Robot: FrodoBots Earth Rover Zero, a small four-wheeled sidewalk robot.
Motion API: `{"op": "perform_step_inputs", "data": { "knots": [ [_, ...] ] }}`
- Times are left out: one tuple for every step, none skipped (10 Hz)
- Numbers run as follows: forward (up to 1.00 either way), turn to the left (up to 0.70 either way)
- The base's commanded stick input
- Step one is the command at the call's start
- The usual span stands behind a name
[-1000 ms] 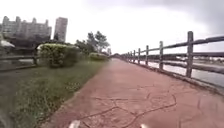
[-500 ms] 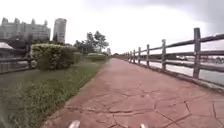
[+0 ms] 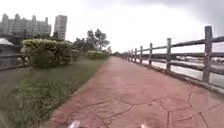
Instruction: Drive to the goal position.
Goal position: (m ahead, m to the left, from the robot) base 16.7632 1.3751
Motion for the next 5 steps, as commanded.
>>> {"op": "perform_step_inputs", "data": {
  "knots": [
    [0.70,0.00],
    [0.70,0.00],
    [0.70,0.00],
    [0.70,0.00],
    [0.70,0.00]
  ]
}}
